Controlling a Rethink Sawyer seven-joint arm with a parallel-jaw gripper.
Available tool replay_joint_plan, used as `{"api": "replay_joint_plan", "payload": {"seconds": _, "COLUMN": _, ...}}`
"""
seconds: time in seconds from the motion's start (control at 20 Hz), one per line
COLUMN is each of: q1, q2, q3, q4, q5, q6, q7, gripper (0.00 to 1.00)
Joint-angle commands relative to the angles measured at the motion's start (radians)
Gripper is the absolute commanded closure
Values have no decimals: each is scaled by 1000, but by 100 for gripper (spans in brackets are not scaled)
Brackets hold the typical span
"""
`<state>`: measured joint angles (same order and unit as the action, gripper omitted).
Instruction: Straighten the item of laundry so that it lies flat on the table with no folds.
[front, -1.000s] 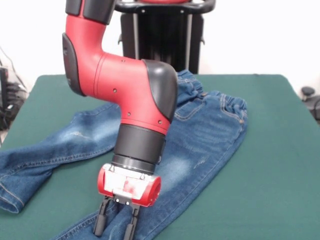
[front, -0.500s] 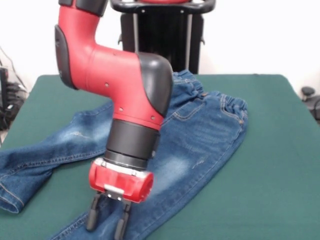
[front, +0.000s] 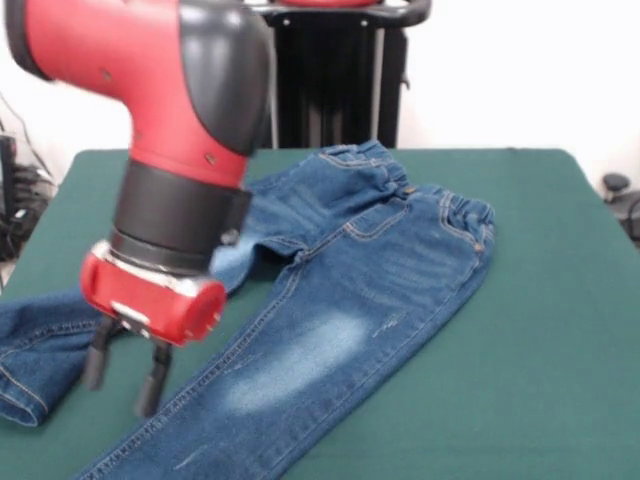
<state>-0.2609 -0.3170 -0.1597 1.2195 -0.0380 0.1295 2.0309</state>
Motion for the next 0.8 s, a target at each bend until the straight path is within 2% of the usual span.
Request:
{"api": "replay_joint_plan", "payload": {"seconds": 0.05, "q1": 17, "q2": -94, "q3": 71, "q4": -6, "q5": -28, "q6": 176, "q7": -11, "gripper": 0}}
{"api": "replay_joint_plan", "payload": {"seconds": 0.55, "q1": 16, "q2": -93, "q3": 78, "q4": -1, "q5": -44, "q6": 181, "q7": 4, "gripper": 0}}
{"api": "replay_joint_plan", "payload": {"seconds": 0.8, "q1": 6, "q2": -56, "q3": 81, "q4": -46, "q5": -11, "q6": 407, "q7": -24, "gripper": 0}}
